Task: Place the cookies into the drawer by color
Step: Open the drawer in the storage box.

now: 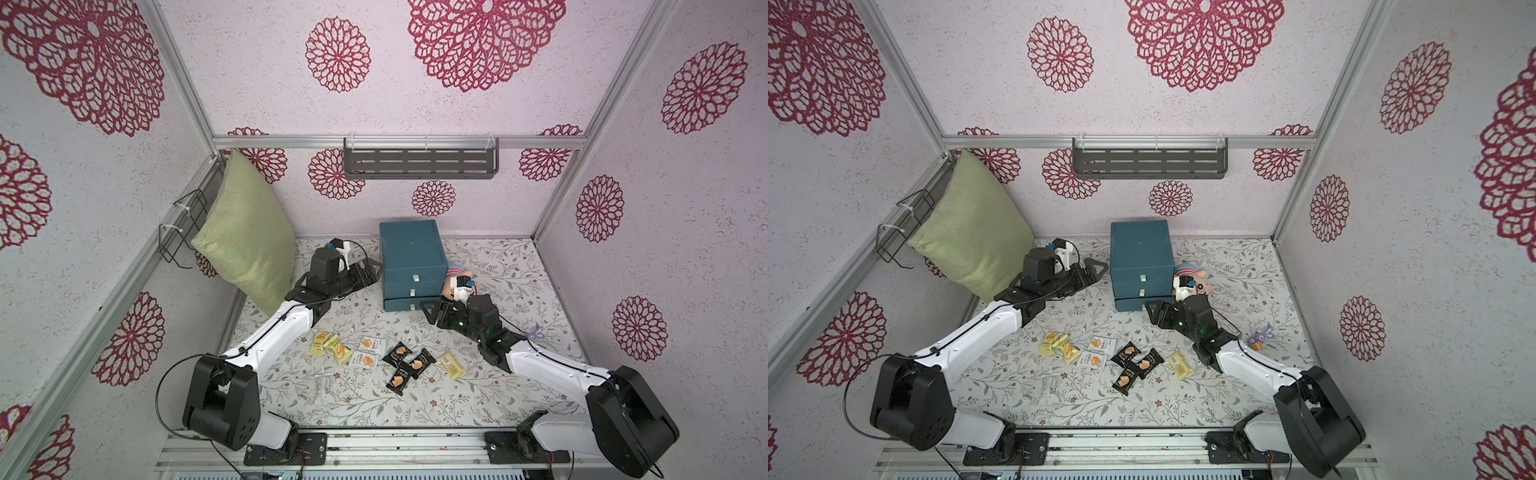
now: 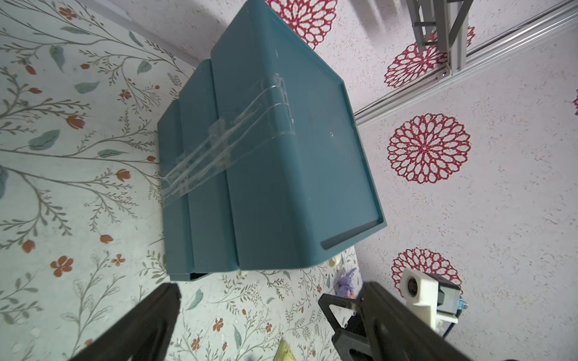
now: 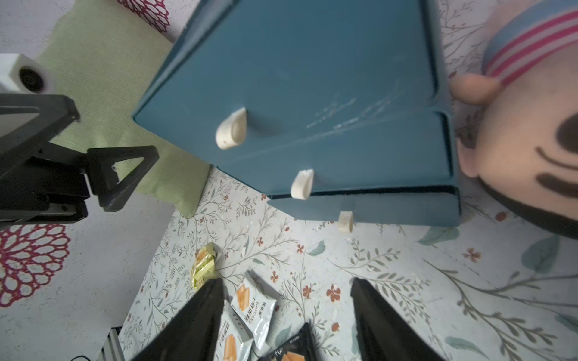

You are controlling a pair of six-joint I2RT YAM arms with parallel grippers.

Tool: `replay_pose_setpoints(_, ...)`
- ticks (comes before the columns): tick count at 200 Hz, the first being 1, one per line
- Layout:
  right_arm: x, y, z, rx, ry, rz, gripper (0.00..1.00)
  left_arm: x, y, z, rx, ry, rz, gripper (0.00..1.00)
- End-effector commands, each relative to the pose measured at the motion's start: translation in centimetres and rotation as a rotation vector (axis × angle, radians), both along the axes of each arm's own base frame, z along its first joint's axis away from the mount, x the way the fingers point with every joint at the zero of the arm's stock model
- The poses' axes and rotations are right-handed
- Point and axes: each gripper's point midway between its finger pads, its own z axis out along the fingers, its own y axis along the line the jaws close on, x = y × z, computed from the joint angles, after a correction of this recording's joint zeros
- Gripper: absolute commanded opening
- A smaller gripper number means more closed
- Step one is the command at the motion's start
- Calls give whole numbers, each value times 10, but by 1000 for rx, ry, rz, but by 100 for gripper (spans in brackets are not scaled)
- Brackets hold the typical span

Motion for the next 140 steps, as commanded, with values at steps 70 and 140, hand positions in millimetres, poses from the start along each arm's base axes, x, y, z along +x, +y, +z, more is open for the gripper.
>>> replay_pose_setpoints(70, 46, 20, 67, 191, -37, -103, 53, 42, -30, 8, 123, 115, -129, 98)
replay_pose_setpoints(140, 61, 31, 70, 234, -10, -107, 43, 59, -36, -17, 162, 177, -137, 73)
